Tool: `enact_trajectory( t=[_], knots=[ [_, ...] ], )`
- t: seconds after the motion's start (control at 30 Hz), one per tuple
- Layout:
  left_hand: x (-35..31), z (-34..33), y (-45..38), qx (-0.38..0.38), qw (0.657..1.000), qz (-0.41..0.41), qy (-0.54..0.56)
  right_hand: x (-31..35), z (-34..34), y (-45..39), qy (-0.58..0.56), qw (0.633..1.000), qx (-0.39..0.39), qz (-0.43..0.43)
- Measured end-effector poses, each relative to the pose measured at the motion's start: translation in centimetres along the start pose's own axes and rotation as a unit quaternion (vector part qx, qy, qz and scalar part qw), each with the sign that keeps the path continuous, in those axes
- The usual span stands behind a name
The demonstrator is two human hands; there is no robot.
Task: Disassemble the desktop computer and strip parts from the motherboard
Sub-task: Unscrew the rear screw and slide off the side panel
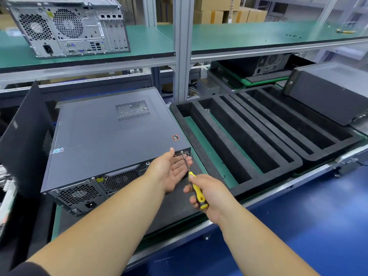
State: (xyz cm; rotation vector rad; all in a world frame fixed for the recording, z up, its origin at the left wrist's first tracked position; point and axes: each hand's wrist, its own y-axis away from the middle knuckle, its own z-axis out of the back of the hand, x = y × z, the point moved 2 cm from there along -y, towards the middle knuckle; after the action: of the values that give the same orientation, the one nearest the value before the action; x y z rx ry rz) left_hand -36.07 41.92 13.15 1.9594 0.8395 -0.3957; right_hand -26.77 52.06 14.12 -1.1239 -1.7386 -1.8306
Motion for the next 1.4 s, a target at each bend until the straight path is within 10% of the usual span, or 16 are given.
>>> enact_trajectory(
  t=[1.4],
  knots=[
    [0.9, -0.8, -0.6, -0.045, 0.999, -0.022, 0.003, 0.3, 0.9, -0.4, -0.032, 0.998, 0.044, 0.006]
  ],
)
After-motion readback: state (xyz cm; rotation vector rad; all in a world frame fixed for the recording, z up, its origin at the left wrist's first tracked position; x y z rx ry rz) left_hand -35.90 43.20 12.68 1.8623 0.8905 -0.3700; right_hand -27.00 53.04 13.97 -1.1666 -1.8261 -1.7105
